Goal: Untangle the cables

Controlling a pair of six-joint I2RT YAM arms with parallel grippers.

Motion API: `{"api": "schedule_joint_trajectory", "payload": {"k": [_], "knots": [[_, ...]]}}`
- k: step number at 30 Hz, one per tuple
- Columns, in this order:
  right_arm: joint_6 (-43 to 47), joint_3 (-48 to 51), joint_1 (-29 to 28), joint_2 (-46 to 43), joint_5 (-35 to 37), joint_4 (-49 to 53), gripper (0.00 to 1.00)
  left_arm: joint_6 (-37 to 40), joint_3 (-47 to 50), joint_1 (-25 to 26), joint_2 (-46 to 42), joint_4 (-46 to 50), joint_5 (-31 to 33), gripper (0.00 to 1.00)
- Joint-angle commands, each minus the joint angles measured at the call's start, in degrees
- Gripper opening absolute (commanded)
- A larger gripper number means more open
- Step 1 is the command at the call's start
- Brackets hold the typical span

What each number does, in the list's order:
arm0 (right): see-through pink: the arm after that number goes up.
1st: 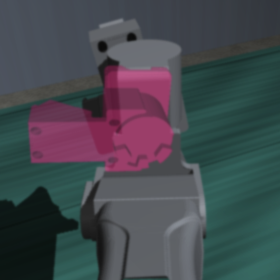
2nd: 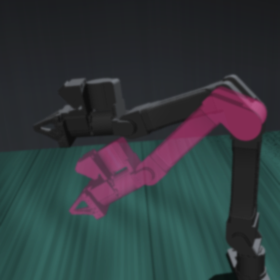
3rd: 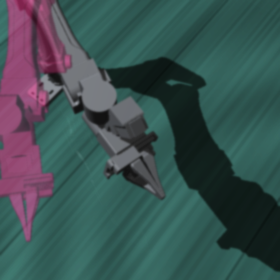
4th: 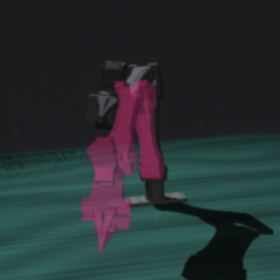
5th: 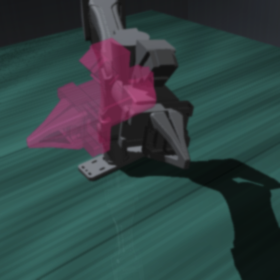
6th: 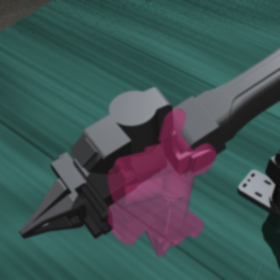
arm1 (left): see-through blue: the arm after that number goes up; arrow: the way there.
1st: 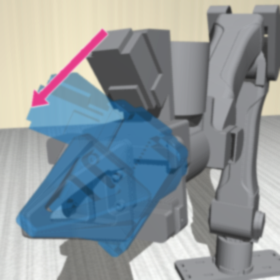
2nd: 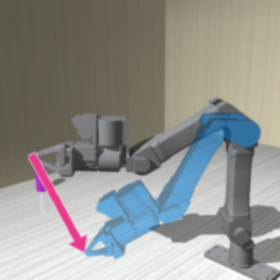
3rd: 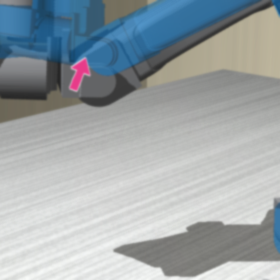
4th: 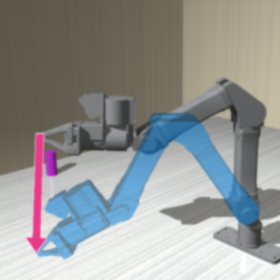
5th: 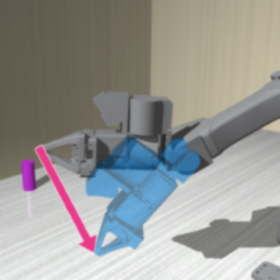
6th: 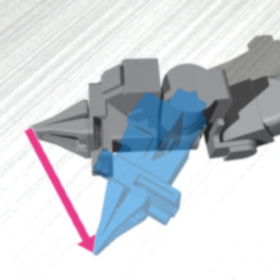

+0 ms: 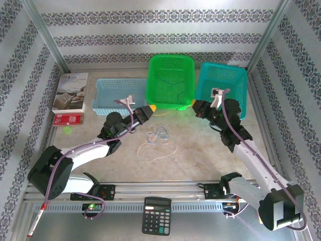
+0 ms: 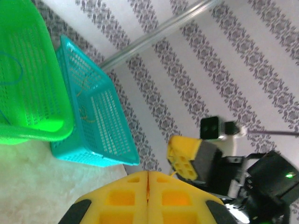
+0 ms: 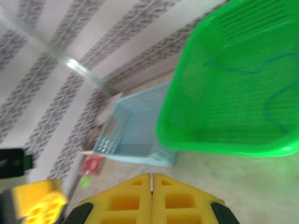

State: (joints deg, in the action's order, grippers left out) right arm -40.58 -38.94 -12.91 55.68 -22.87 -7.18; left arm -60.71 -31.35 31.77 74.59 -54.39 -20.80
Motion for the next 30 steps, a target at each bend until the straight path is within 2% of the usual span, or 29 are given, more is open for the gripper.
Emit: {"api": "schedule_joint_trajectory", "payload": {"k": [1,6,10,11,13,14,17,23,30], "knots": [[0.9,1.8,3.1,-1.2,1.9,1.5,0.00,1.9,1.4,-1.8,-3.7,0.7,1.2,0.00],[1.7,1.9,5.8,-0.5,5.4,2.3,0.00,2.3,1.5,-2.9,-4.9,2.5,0.8,0.00],[2.2,-1.0,7.7,2.3,8.2,2.3,0.00,3.4,-0.5,-3.0,-3.6,4.0,-2.2,0.01],[2.4,-2.1,8.4,3.2,9.7,2.4,0.00,3.9,-1.1,-3.0,-3.2,4.8,-3.1,0.05],[2.7,-4.3,9.7,4.9,12.0,2.3,0.00,4.7,-2.4,-3.1,-2.7,6.8,-4.8,0.32],[3.0,-5.6,10.5,6.1,13.4,2.3,0.00,5.1,-2.7,-3.1,-2.4,7.3,-5.5,0.41],[3.9,-9.4,12.7,9.9,17.1,1.7,0.00,5.7,-2.7,-3.3,-2.6,8.3,-6.3,0.61],[4.3,-15.7,18.4,18.0,19.4,-0.1,0.00,9.7,-2.9,-3.4,-5.4,15.8,-7.5,0.69],[3.0,-19.9,23.7,25.3,21.4,-5.2,0.00,19.0,-5.3,-3.5,-9.0,32.8,-6.4,0.72]]}}
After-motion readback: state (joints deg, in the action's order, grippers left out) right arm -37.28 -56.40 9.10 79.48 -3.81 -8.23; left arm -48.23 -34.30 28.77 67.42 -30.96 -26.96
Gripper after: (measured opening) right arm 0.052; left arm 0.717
